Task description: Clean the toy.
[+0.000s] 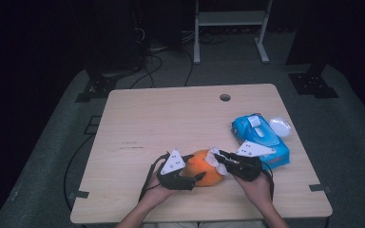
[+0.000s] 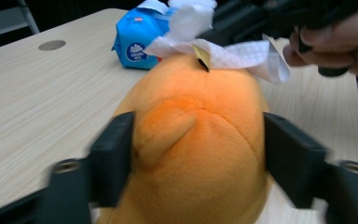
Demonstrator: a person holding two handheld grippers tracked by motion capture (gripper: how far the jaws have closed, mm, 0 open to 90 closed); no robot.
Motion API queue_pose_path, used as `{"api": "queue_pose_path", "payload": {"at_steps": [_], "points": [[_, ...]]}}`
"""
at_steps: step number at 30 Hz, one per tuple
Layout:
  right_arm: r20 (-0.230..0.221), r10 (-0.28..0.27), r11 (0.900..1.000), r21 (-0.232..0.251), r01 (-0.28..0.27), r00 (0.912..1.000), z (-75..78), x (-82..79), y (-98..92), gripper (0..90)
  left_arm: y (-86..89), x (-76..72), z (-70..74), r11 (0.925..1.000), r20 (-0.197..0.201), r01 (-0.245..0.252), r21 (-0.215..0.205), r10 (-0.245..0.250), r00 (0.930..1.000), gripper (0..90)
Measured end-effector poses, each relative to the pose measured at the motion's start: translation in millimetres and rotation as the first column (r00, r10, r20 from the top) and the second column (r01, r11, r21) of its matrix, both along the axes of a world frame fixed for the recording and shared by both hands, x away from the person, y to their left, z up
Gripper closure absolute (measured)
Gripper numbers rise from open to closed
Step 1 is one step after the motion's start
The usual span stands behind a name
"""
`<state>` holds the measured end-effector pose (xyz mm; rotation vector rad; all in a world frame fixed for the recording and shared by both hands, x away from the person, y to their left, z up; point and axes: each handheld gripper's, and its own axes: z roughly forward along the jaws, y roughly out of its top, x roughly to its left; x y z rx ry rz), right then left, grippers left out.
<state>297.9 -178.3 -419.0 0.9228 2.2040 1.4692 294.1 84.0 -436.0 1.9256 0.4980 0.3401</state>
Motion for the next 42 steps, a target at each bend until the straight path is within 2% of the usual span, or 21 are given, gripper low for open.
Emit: {"api": "queue_pose_path", "payload": {"at_steps": [2, 3, 4, 5, 6, 8, 10, 12, 14, 17, 20, 23, 25, 27, 28, 30, 34, 36, 38, 39, 42], "points": [[-0.011, -0.006, 1.0, 0.004, 0.006, 0.9999, -2.4, 1.8, -2.2, 77.7, -1.1, 2.4, -2.6, 0.9999, -0.01, -0.004, 0.01, 0.004, 0.9999, 14.2], [-0.016, -0.012, 1.0, 0.013, 0.012, 0.9998, -3.4, 3.3, -4.4, 77.7, -1.3, 3.3, -3.8, 0.9999, -0.014, -0.002, 0.012, 0.002, 0.9999, 12.8], [-0.02, -0.015, 1.0, 0.019, 0.015, 0.9997, -3.6, 3.9, -5.5, 77.6, -1.5, 4.3, -4.9, 0.9999, -0.028, 0.002, 0.013, -0.002, 0.9996, 14.3], [-0.026, -0.014, 1.0, 0.026, 0.015, 0.9996, -3.6, 4.4, -6.7, 77.7, -1.4, 4.2, -4.9, 0.9999, -0.031, 0.006, 0.015, -0.006, 0.9995, 20.8], [-0.025, -0.017, 0.999, 0.029, 0.018, 0.9995, -2.9, 3.7, -6.6, 77.7, -1.8, 2.9, -4.1, 0.9997, -0.018, 0.001, 0.023, 0.0, 0.9998, 25.5], [0.005, -0.016, 0.999, 0.028, 0.015, 0.9999, 3.6, -1.0, -4.0, 77.7, -1.0, 0.9, -2.7, 0.9995, -0.004, -0.007, 0.031, 0.007, 1.0, 33.6], [0.038, 0.019, 0.998, 0.051, -0.021, 0.9991, 12.3, -7.3, 0.8, 77.7, -1.9, -1.0, -1.2, 0.9995, 0.008, -0.015, 0.029, 0.014, 0.9999, 39.4], [0.072, 0.052, 0.998, 0.038, -0.055, 0.9961, 17.9, -12.9, 9.1, 77.6, -4.2, -3.5, 0.6, 0.9996, 0.016, -0.015, 0.026, 0.014, 0.9998, 42.4], [0.089, 0.065, 0.998, -0.003, -0.065, 0.9939, 17.9, -16.4, 17.8, 77.7, -5.3, -6.5, 2.4, 0.9992, 0.025, -0.016, 0.036, 0.016, 0.9996, 44.5], [0.057, 0.048, 0.999, 0.016, -0.049, 0.9972, 12.4, -10.7, 11.4, 77.7, -4.9, -9.4, 4.0, 0.9995, 0.02, 0.0, 0.03, -0.001, 0.9998, 45.4], [0.03, 0.022, 1.0, 0.021, -0.022, 0.9993, 7.9, -6.1, 1.8, 77.7, -6.5, -6.9, 3.3, 0.9996, 0.008, 0.024, 0.016, -0.024, 0.9997, 38.8], [0.015, 0.012, 1.0, 0.008, -0.012, 0.9998, 3.8, -3.7, -0.9, 77.7, -6.0, -2.2, 0.9, 0.9998, 0.001, 0.013, -0.014, -0.013, 0.9999, 21.4], [0.004, 0.01, 1.0, 0.02, -0.01, 0.9999, 1.6, -2.2, -1.7, 77.7, -6.3, 1.4, -2.9, 1.0, -0.016, -0.007, -0.003, 0.007, 0.9998, 11.2], [0.006, 0.012, 1.0, 0.017, -0.012, 0.9999, 1.8, -2.1, -1.5, 77.7, -6.5, 3.5, -6.8, 0.9999, -0.041, 0.004, -0.012, -0.004, 0.9992, 10.5], [0.01, 0.012, 1.0, 0.012, -0.012, 0.9999, 1.8, -2.2, -1.3, 77.7, -6.6, 3.3, -6.8, 0.9999, -0.042, 0.011, -0.01, -0.011, 0.9991, 13.3], [0.009, 0.009, 1.0, 0.01, -0.009, 0.9999, 1.3, -1.9, -2.5, 77.7, -7.1, -0.3, -3.8, 0.9993, -0.035, 0.037, -0.003, -0.037, 0.9987, 21.9], [0.001, -0.019, 1.0, 0.016, 0.019, 0.9998, -0.1, 1.4, -9.9, 77.6, -6.4, -3.7, -2.3, 0.995, -0.022, 0.099, -0.012, -0.099, 0.9948, 28.8], [-0.011, -0.029, 0.999, 0.028, 0.03, 0.9995, -1.1, 3.2, -14.0, 77.6, -5.9, -1.3, -2.9, 0.9966, -0.024, 0.079, -0.024, -0.079, 0.9966, 26.4], [-0.012, -0.031, 0.999, 0.035, 0.031, 0.9995, -2.2, 4.2, -15.1, 77.6, -7.3, 3.1, -5.3, 0.9996, -0.042, 0.024, -0.011, -0.025, 0.9988, 14.8], [-0.012, -0.027, 0.999, 0.035, 0.028, 0.9996, -2.3, 4.1, -14.3, 77.6, -7.9, 5.4, -8.6, 0.9998, -0.061, 0.012, -0.013, -0.013, 0.9981, 9.6], [-0.009, -0.017, 0.999, 0.032, 0.018, 0.9998, -2.1, 2.6, -10.9, 77.6, -8.6, 7.4, -12.2, 0.9991, -0.095, 0.041, -0.012, -0.042, 0.9946, 10.1]]}}
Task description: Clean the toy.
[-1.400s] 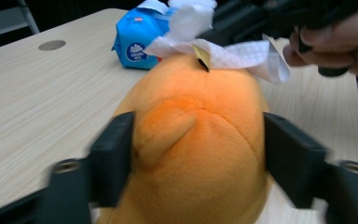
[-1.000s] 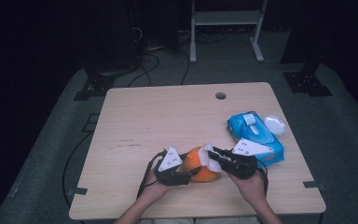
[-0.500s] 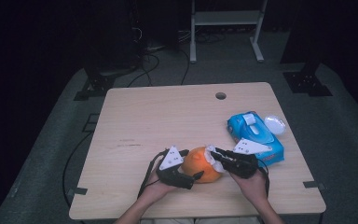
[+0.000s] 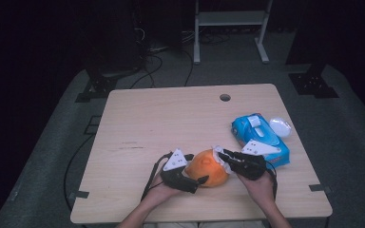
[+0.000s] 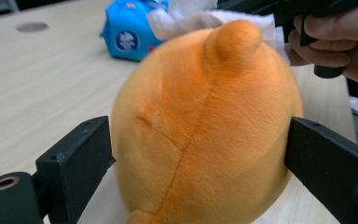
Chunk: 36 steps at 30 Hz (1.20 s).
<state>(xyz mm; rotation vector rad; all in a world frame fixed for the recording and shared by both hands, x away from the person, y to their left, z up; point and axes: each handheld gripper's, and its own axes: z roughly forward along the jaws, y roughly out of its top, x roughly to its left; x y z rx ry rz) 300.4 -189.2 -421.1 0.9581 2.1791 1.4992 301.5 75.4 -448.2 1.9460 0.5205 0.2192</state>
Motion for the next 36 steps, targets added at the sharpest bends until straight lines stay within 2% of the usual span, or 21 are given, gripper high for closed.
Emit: {"api": "queue_pose_path", "payload": {"at_steps": [1, 4, 6, 8, 11, 13, 15, 18, 20, 23, 27, 29, 30, 32, 34, 36], "points": [[-0.002, 0.002, 1.0, 0.001, -0.002, 1.0, 0.1, -0.2, 0.5, 77.6, -0.1, -1.2, 0.7, 0.9999, 0.008, 0.006, 0.01, -0.006, 0.9999, 14.4], [-0.011, 0.009, 1.0, 0.022, -0.009, 0.9999, 2.0, -1.4, 1.3, 77.6, 1.9, -6.4, 7.0, 0.9991, 0.05, 0.008, 0.042, -0.01, 0.9987, 35.0], [-0.002, 0.019, 0.999, 0.036, -0.019, 0.9998, 6.7, -4.4, 3.2, 77.7, 4.9, -9.6, 12.5, 0.9986, 0.071, 0.002, 0.053, -0.006, 0.9975, 42.3], [0.012, 0.038, 0.998, 0.051, -0.038, 0.9992, 12.0, -8.5, 6.4, 77.7, 7.1, -11.5, 16.9, 0.998, 0.097, -0.009, 0.062, 0.003, 0.9953, 45.5], [0.03, 0.099, 0.992, 0.077, -0.101, 0.9947, 19.2, -15.6, 16.1, 77.8, 9.9, -11.6, 20.8, 0.9981, 0.096, -0.013, 0.06, 0.008, 0.9953, 48.0], [0.061, 0.112, 0.993, 0.04, -0.114, 0.9919, 22.7, -20.2, 24.5, 77.8, 11.8, -12.8, 21.4, 0.9981, 0.095, -0.014, 0.06, 0.008, 0.9954, 49.1], [0.048, 0.104, 0.993, 0.042, -0.106, 0.9934, 21.1, -18.6, 22.7, 77.8, 13.0, -14.7, 23.0, 0.9985, 0.097, -0.012, 0.054, 0.007, 0.9953, 50.1], [0.02, 0.062, 0.997, 0.047, -0.063, 0.9979, 13.0, -10.6, 13.1, 77.7, 12.1, -16.9, 26.7, 0.9987, 0.108, -0.007, 0.051, 0.002, 0.9941, 51.1], [-0.01, 0.047, 0.997, 0.066, -0.046, 0.9989, 9.0, -6.3, 7.1, 77.7, 11.4, -17.3, 27.8, 0.999, 0.107, -0.007, 0.045, 0.002, 0.9943, 51.7], [0.011, 0.044, 0.998, 0.052, -0.044, 0.999, 13.5, -9.9, 9.8, 77.7, 14.4, -16.5, 29.8, 0.9996, 0.097, -0.005, 0.027, 0.002, 0.9953, 51.7], [0.058, 0.092, 0.991, 0.087, -0.097, 0.994, 23.9, -19.1, 16.3, 77.7, 18.4, -16.3, 33.7, 0.9999, 0.091, -0.004, 0.012, 0.003, 0.9959, 51.8], [0.064, 0.093, 0.993, 0.068, -0.097, 0.9936, 23.5, -20.1, 19.2, 77.7, 18.6, -16.1, 32.2, 0.9998, 0.085, -0.004, 0.02, 0.002, 0.9964, 51.7], [0.052, 0.088, 0.994, 0.064, -0.091, 0.9948, 21.2, -18.4, 19.0, 77.7, 17.9, -15.8, 30.3, 0.9997, 0.083, -0.002, 0.025, 0.0, 0.9966, 51.4], [0.022, 0.08, 0.995, 0.055, -0.082, 0.9965, 12.2, -13.7, 17.4, 77.7, 17.1, -14.0, 27.5, 0.9998, 0.071, 0.01, 0.019, -0.011, 0.9974, 45.7], [0.003, 0.064, 0.997, 0.035, -0.064, 0.998, 3.8, -9.1, 15.1, 77.7, 17.2, -10.5, 25.4, 0.9998, 0.062, 0.017, -0.01, -0.016, 0.9979, 34.6], [-0.014, 0.048, 0.997, 0.056, -0.047, 0.9987, 0.1, -5.1, 10.3, 77.7, 16.8, -8.9, 24.7, 0.9998, 0.068, 0.003, -0.021, -0.002, 0.9977, 24.2]]}}
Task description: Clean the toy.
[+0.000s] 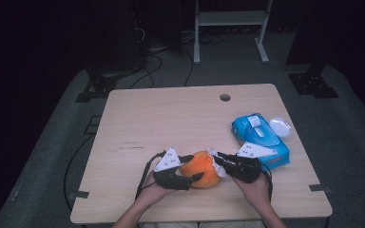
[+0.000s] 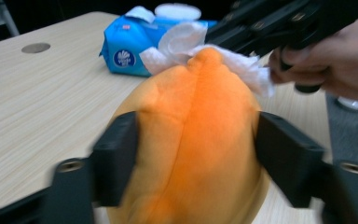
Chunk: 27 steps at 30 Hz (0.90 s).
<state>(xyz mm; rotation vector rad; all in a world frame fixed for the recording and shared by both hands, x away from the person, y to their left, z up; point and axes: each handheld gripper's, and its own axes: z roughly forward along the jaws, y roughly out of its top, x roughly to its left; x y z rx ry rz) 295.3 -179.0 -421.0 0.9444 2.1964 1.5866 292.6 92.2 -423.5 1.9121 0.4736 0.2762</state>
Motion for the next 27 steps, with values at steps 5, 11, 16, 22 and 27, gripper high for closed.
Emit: {"api": "queue_pose_path", "payload": {"at_steps": [5, 11, 16, 22, 27], "points": [[-0.01, -0.007, 1.0, 0.011, 0.007, 0.9999, -1.6, 2.0, -4.2, 77.7, -6.1, 6.4, -13.3, 0.9997, -0.032, -0.008, 0.023, 0.009, 0.9995, 9.4], [-0.024, -0.022, 0.999, 0.03, 0.023, 0.9995, -3.8, 4.3, -9.0, 77.6, -9.0, -0.9, -7.9, 0.9982, 0.012, 0.007, 0.06, -0.007, 0.9999, 37.4], [-0.011, -0.018, 0.999, 0.039, 0.019, 0.9998, -1.1, 2.5, -8.8, 77.6, -5.0, -9.7, 5.8, 0.9968, 0.056, 0.018, 0.078, -0.023, 0.9982, 45.9], [0.01, 0.023, 0.997, 0.072, -0.024, 0.9997, 6.3, -3.2, -1.3, 77.7, 6.9, -7.8, 12.2, 0.9931, 0.053, -0.028, 0.114, 0.022, 0.9983, 47.3], [0.072, 0.045, 0.996, 0.068, -0.05, 0.9964, 15.9, -13.1, 6.7, 77.7, 6.4, -6.7, 11.9, 0.9935, 0.037, -0.035, 0.109, 0.031, 0.9989, 47.1]]}}
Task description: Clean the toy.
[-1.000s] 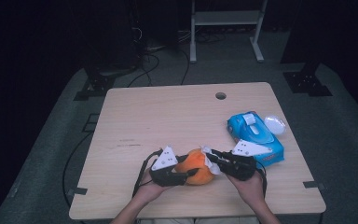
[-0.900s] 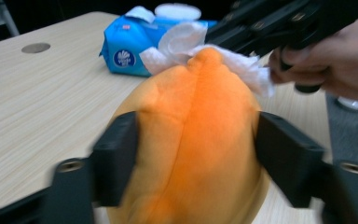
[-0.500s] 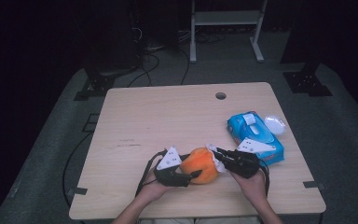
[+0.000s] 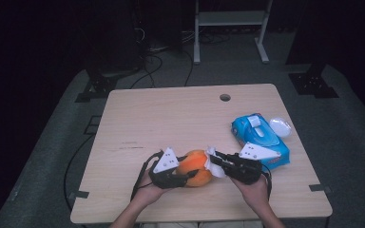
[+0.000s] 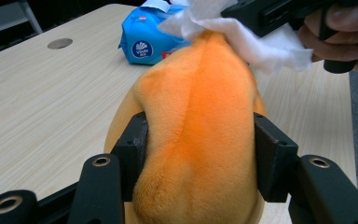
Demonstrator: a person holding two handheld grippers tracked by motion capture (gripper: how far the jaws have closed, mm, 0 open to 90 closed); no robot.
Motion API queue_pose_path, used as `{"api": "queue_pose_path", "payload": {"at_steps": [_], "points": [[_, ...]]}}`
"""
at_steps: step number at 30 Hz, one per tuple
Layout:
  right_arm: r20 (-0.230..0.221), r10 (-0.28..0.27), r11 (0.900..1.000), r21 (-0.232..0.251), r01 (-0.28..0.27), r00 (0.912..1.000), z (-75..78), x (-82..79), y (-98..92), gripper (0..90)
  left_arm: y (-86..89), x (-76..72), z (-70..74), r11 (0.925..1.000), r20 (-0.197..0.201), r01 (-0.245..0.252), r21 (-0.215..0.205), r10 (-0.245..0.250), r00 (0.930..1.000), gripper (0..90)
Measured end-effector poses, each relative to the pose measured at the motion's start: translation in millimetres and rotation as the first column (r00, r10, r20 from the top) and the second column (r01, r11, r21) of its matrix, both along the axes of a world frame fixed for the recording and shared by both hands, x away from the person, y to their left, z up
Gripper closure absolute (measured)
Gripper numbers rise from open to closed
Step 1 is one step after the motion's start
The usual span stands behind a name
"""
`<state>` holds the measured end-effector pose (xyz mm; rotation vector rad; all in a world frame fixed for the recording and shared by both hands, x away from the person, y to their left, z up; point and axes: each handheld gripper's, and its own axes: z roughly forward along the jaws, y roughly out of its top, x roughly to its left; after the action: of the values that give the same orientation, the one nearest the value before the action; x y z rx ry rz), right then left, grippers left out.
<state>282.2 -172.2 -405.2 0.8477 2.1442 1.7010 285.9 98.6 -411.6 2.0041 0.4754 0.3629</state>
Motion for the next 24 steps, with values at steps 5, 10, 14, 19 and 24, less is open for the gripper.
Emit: {"api": "queue_pose_path", "payload": {"at_steps": [5, 10, 14, 19, 24], "points": [[0.037, -0.002, 1.0, -0.022, 0.003, 0.9993, 0.9, -2.2, 1.5, 77.6, -5.0, -1.7, -0.6, 1.0, -0.004, 0.005, 0.003, -0.005, 1.0, 47.3], [0.021, -0.021, 0.999, -0.026, 0.022, 0.9996, -0.9, 0.9, -1.5, 77.7, -8.9, 1.2, -4.9, 1.0, 0.0, -0.006, -0.008, 0.006, 1.0, 41.0], [0.085, 0.022, 1.0, -0.025, -0.02, 0.9962, 13.0, -10.3, 7.9, 77.7, -13.4, 2.1, -8.2, 0.9996, -0.002, -0.011, -0.026, 0.011, 0.9999, 40.0], [0.064, -0.003, 0.992, -0.122, 0.011, 0.998, 0.6, -3.9, 14.5, 77.7, -17.1, -1.1, -10.2, 0.9999, 0.008, -0.001, -0.014, 0.001, 1.0, 41.4], [0.023, -0.059, 0.993, -0.102, 0.061, 0.998, -4.2, 5.2, -0.6, 77.7, -17.7, 1.4, -12.9, 0.9993, -0.005, -0.003, -0.037, 0.003, 1.0, 40.4]]}}
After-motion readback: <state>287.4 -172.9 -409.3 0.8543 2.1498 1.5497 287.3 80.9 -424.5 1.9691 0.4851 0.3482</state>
